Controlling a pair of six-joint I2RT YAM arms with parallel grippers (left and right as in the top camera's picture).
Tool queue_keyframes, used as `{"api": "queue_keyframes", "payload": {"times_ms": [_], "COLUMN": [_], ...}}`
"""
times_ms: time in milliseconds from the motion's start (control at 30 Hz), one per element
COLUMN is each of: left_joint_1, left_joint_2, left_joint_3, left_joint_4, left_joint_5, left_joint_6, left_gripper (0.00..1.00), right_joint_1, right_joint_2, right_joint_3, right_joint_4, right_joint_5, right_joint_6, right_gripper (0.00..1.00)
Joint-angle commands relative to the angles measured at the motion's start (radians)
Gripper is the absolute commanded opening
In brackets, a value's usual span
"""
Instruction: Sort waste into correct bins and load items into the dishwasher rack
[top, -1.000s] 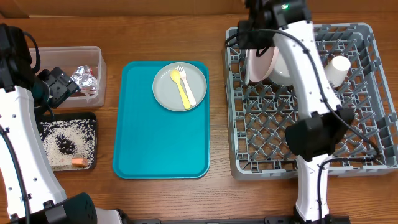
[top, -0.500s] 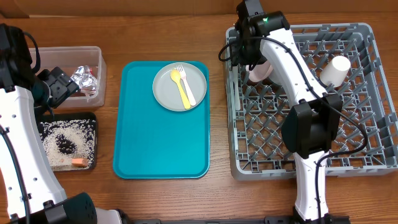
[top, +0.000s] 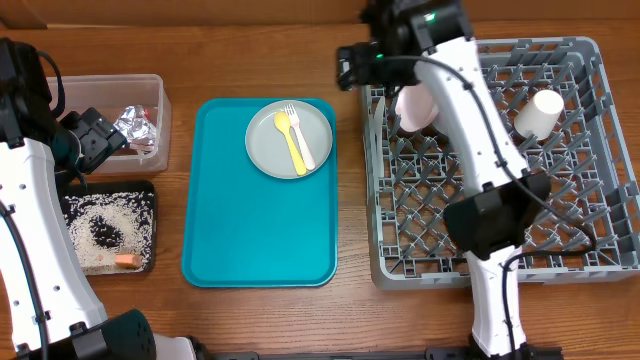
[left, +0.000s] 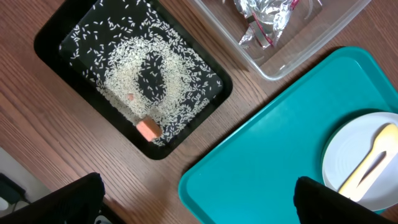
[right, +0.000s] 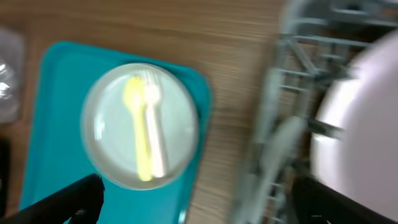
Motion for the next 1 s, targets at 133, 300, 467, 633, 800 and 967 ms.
{"api": "queue_keyframes", "payload": {"times_ms": [133, 300, 467, 633, 800, 967], "left_joint_1": [0.0, 0.0, 0.0, 0.0, 0.0, 0.0], "left_joint_2": [-0.002, -0.002, -0.002, -0.002, -0.002, -0.002], "left_joint_3": [-0.005, -0.005, -0.005, -0.005, -0.005, -0.005], "left_joint_4": [0.001, 0.001, 0.001, 0.001, 0.001, 0.001], "left_joint_5": [-0.017, -0.017, -0.017, -0.017, -0.017, -0.017], "left_joint_6": [0.019, 0.019, 0.019, 0.019, 0.019, 0.019], "left_gripper": [1.0, 1.0, 1.0, 1.0, 1.0, 1.0], "right_joint_1": [0.14, 0.185, 0.211, 0.216, 0.216, 0.219], "right_joint_2": [0.005, 0.005, 0.005, 0.008, 0.023, 0.053], "right_joint_3": [-0.179, -0.33, -0.457, -0.556, -0.596, -0.596], "right_joint_4": [0.163, 0.313, 0.453, 0.56, 0.607, 0.618], "right_joint_5": [-0.049, 0.021, 0.035, 0.088, 0.088, 0.087], "right_joint_6": [-0.014, 0.052, 0.06, 0.077, 0.077, 0.093], "right_gripper": [0.99, 0.91, 0.86, 0.79, 0.75, 0.68]}}
